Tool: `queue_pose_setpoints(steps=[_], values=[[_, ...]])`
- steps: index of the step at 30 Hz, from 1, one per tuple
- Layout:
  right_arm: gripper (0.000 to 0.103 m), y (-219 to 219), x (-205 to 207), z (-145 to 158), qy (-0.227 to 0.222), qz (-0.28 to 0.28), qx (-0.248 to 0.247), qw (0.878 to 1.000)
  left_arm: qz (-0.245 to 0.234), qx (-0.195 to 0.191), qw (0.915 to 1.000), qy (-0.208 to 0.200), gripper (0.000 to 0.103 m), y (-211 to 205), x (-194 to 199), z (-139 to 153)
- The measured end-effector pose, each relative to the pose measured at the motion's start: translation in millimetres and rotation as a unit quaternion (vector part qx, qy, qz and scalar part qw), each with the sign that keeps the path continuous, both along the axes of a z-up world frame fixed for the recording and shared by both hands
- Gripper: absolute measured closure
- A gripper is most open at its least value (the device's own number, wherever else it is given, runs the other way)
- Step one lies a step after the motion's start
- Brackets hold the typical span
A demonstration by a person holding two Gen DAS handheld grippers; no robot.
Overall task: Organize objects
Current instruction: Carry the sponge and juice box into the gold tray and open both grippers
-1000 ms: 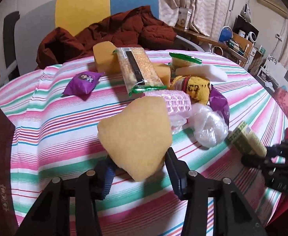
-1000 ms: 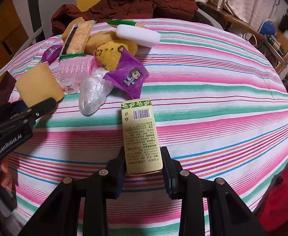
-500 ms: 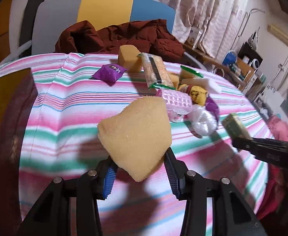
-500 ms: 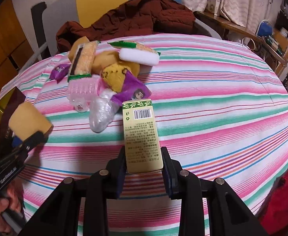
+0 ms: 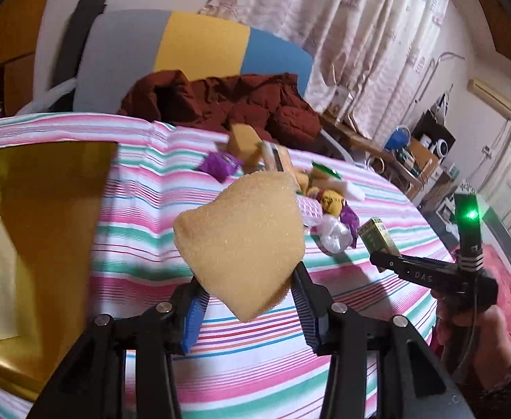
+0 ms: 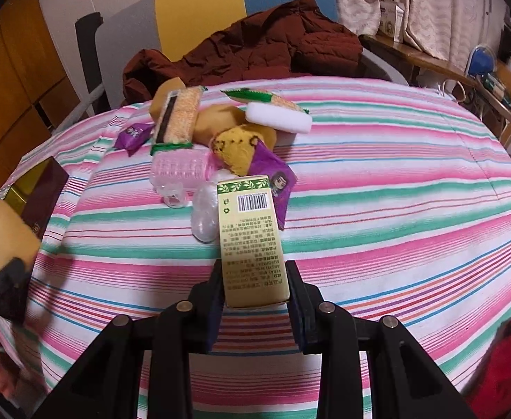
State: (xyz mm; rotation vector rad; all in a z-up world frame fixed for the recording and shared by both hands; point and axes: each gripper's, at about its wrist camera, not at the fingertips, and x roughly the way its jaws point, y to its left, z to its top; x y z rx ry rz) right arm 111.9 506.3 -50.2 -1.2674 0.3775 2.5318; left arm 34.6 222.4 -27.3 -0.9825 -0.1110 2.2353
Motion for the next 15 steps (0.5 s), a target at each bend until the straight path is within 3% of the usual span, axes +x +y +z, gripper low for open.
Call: queue_pose_setpoints(steps=[15], values=[[0.070, -64.4, 1.1, 17.0, 0.084, 0.095, 0.056, 0.990, 0.075, 0.033, 0.9966, -0.004, 0.057, -95.2, 3.5, 10.7]])
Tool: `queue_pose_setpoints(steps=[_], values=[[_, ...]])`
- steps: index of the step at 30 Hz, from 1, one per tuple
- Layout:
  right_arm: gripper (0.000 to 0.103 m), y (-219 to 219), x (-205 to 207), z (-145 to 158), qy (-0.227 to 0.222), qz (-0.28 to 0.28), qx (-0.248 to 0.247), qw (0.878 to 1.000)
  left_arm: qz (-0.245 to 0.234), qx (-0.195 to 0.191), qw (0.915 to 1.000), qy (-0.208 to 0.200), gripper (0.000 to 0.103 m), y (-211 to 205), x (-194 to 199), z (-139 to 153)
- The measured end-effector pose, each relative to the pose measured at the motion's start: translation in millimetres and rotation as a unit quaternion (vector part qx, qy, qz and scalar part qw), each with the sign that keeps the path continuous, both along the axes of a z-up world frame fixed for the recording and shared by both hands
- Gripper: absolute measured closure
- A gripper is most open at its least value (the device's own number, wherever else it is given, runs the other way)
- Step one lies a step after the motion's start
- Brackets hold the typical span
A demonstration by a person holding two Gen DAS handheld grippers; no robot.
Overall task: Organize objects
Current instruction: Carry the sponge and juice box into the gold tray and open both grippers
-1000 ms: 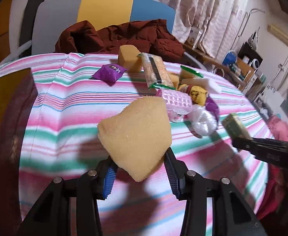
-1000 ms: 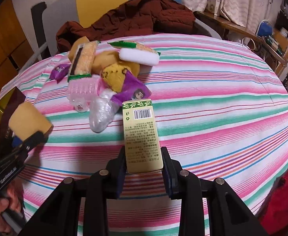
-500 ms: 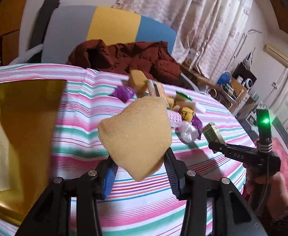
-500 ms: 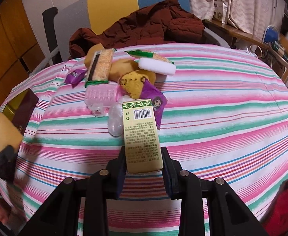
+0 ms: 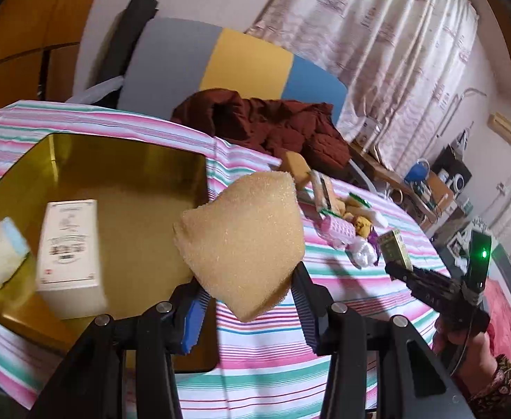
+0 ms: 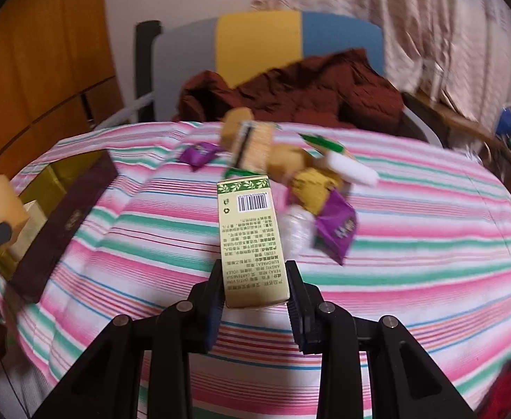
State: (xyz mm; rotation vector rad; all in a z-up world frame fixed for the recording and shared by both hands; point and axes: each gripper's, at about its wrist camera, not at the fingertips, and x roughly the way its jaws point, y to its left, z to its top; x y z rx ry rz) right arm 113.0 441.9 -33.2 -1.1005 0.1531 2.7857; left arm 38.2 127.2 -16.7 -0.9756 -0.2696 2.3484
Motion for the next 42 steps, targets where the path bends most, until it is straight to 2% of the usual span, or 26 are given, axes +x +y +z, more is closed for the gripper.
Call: queue_pose_setpoints(steps=[7, 13, 16, 22, 26, 35, 40, 42], values=[[0.070, -24.4, 1.1, 5.3, 0.007, 0.023, -0.005, 1.000, 0.066, 0.017, 0.9977, 0.007, 0.057, -60.8, -15.3, 6.3], [0.070, -59.2, 1.1, 13.6, 0.020, 0.043, -0.047, 0.998, 0.117, 0.027, 0.9924, -0.027, 0.057, -108.1, -32.0, -12.2], [0.070, -87.3, -3.5, 17.0, 0.023, 0.062, -0.070, 0.995, 0.122, 0.022, 0.9912, -0.048, 0.057, -116.7, -39.3, -23.2], [0.070, -159.2, -18.1, 29.4, 0.038, 0.118, -0.095, 0.988, 0.116, -0.003, 0.9913, -0.061, 0.056, -128.1, -48.0, -41.4], [0.070, -197.0, -28.9, 30.1, 0.034, 0.140, -0.094, 0.985, 0.119, -0.010, 0.9911, -0.058, 0.056, -136.3, -50.2, -42.8], [0.070, -242.3, -61.5, 23.9, 0.015, 0.146, -0.102, 0.984, 0.134, -0.022, 0.9880, -0.074, 0.054, -143.5, -55.7, -46.3], [0.070, -252.2, -80.8, 9.4, -0.009, 0.125, -0.100, 0.987, 0.107, -0.052, 0.9899, -0.076, 0.044, -125.6, -54.1, -44.8], [0.068, -251.8, -86.4, 4.8, -0.017, 0.115, -0.101, 0.988, 0.111, -0.073, 0.9883, -0.075, 0.035, -119.0, -53.0, -43.6]])
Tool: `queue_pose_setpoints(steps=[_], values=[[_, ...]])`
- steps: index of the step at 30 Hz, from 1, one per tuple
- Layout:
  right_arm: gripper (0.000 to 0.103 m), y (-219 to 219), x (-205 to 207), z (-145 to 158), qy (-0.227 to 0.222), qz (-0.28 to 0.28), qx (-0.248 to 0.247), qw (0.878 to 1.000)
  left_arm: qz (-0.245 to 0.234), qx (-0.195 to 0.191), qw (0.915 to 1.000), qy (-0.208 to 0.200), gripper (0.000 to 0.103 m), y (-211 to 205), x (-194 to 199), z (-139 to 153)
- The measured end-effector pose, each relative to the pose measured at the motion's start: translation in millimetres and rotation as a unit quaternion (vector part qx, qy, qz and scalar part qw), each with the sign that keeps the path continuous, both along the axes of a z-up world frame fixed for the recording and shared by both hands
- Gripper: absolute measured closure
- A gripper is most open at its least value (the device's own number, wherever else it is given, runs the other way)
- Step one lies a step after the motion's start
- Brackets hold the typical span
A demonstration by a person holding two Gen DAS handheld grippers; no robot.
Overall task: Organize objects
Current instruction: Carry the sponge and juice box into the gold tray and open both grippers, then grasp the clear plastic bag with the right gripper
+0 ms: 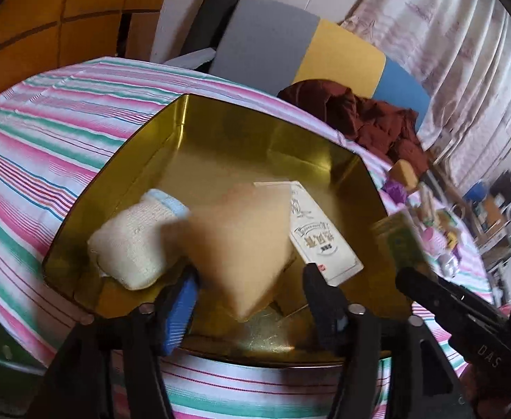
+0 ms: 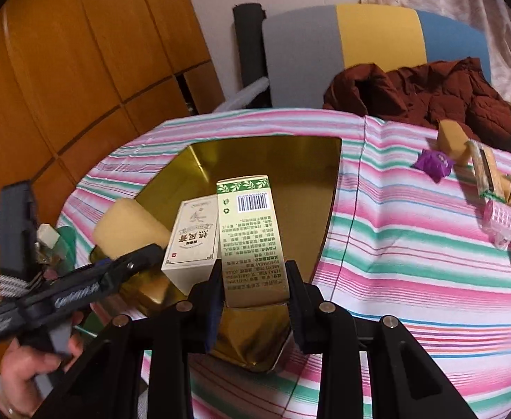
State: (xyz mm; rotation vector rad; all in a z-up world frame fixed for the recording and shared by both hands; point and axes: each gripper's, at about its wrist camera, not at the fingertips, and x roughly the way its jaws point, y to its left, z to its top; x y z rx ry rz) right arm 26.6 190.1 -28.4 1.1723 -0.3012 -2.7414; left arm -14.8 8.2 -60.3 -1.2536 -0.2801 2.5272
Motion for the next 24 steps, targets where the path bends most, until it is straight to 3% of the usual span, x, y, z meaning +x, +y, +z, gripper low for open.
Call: queue_pose_setpoints(steps=[3, 5, 12, 24], values=[[0.063, -2.8, -4.6, -3.1, -0.003, -0.002, 0.006, 1.000, 0.004, -0.007, 1.0000, 0.001, 0.033, 4.6, 3.1, 2.2], [0.051, -3.0, -2.7, -1.9, 0.003, -0.002, 0.011, 1.000, 0.009, -0.009, 0.9999, 0.006, 0.032, 5.1, 5.0, 6.0], [0.048, 9.8, 14.3, 12.6, 0.031, -0.015, 0.009, 0.999, 0.027, -0.005, 0.9983, 0.051, 0.032, 6.1, 14.4, 27.8], [0.033, 66.2, 41.7, 22.1, 0.034, -0.068, 0.036, 0.996, -0.051, 0.001, 0.9948, 0.088, 0.031, 50.1, 42.6, 46.7]])
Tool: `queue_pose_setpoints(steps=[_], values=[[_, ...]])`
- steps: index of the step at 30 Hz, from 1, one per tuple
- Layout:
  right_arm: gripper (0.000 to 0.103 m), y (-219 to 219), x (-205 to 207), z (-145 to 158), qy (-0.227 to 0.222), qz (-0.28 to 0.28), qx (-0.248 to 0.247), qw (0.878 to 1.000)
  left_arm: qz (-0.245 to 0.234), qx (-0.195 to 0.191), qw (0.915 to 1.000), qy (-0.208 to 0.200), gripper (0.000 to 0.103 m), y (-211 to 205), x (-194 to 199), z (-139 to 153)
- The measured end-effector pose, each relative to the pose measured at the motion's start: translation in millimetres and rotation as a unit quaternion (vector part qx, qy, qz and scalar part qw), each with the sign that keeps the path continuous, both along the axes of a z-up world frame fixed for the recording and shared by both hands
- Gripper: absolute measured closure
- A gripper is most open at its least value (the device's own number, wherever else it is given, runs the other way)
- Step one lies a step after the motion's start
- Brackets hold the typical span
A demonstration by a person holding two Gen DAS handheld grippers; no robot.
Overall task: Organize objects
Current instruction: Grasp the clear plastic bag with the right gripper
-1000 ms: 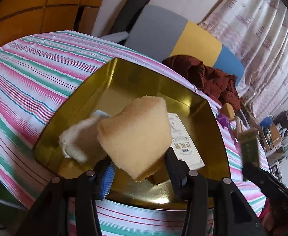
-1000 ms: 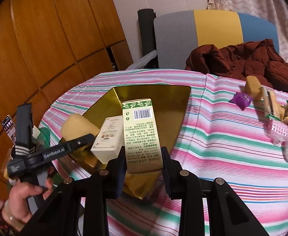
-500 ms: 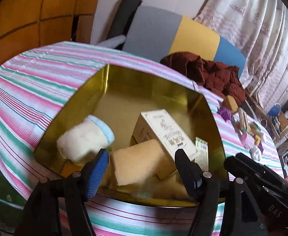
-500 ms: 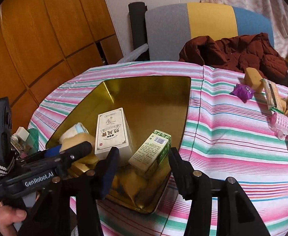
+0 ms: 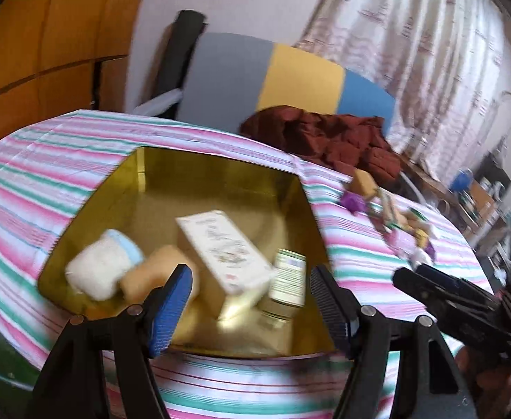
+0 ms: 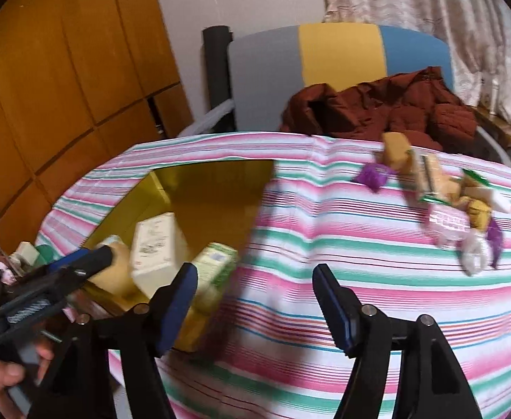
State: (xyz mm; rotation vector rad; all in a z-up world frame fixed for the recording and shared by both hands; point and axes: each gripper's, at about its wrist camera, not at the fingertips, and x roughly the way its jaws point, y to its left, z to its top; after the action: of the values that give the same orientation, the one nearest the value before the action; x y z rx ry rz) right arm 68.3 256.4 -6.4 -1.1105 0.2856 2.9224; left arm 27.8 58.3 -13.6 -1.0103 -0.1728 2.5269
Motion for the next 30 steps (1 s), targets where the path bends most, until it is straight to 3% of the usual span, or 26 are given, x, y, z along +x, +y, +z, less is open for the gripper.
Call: queue_pose_setpoints(steps=[8, 17, 23, 30], values=[[0.033, 76.1, 22.5, -27.8, -0.051, -0.076, 0.015, 0.996, -0.091, -0.015, 0.9956, -0.015, 0.031, 61.6, 23.9, -3.2], [0.034, 149.0, 41.0, -51.6, -0.085, -0.131, 0.028, 0.987, -0.173, -0.056, 0.9831, -0.024, 0.031, 123.1, 53.6, -15.1], [0.039, 197.3, 32.4, -60.1, -0.072, -0.197, 0.019, 0.977, -0.191, -0.068, 0.9781, -0.045, 0.031, 142.0, 62.0, -27.0], [0.041, 226.7, 3.8, -75.9, -0.073, -0.222, 0.004, 0.972, -0.197, -0.090, 0.9749, -0.050, 0.031, 152.5, 64.6, -32.6]])
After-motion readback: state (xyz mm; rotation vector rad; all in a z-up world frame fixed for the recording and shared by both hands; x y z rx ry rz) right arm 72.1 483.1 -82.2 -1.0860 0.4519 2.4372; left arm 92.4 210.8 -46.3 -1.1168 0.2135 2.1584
